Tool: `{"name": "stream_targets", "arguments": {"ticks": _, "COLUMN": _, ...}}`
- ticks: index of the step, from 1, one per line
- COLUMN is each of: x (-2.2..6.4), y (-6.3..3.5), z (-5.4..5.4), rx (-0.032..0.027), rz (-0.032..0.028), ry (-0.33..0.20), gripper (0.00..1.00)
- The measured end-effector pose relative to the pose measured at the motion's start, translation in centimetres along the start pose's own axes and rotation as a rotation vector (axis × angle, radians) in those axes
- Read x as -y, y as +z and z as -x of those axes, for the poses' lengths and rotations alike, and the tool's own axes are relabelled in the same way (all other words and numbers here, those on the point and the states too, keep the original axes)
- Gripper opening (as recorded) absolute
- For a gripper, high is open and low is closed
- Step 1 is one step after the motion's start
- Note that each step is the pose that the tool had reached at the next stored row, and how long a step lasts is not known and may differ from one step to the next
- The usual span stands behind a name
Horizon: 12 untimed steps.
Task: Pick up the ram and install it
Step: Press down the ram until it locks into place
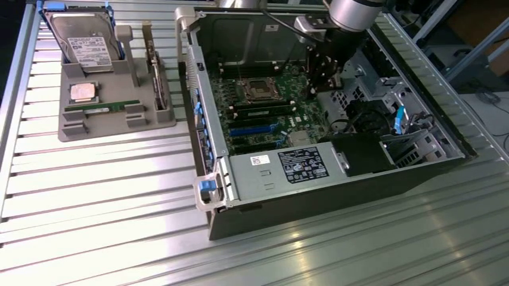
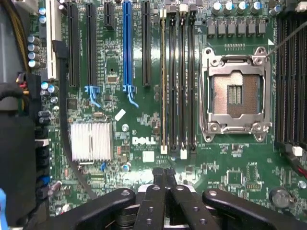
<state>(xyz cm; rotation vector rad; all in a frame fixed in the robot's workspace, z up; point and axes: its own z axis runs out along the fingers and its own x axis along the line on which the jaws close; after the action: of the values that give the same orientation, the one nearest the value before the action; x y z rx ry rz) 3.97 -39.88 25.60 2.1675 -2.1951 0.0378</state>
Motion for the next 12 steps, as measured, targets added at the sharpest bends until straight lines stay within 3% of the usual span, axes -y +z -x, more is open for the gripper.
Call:
{"name": "stream_targets", "arguments": {"ticks": 2, "x": 0.76, "y": -0.67, "z": 0.0, "rx": 0.0004, "rz": 0.0000, "ry": 0.000, "gripper": 0.11}}
{"name": "stream_targets", "arguments": {"ticks": 12, "x": 1.82, "y": -3.85, "z": -0.2, "rx": 0.0030, "rz": 0.0000, "ry": 0.000, "gripper": 0.11}}
